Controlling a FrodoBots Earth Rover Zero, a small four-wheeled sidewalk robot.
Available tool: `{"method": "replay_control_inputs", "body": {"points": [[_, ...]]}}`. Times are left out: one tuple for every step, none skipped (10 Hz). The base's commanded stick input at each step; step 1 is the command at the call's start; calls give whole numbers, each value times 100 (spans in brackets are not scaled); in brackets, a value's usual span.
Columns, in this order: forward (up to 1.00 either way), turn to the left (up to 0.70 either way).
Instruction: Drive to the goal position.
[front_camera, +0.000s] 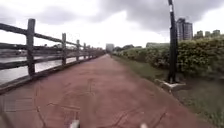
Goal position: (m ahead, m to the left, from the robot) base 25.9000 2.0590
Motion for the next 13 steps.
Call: {"method": "replay_control_inputs", "body": {"points": [[70, 0], [70, 1], [70, 7], [70, 34], [70, 25], [70, 15], [70, 2], [70, 0], [70, 0], [70, 0], [70, 0], [70, 0], [70, 0]]}}
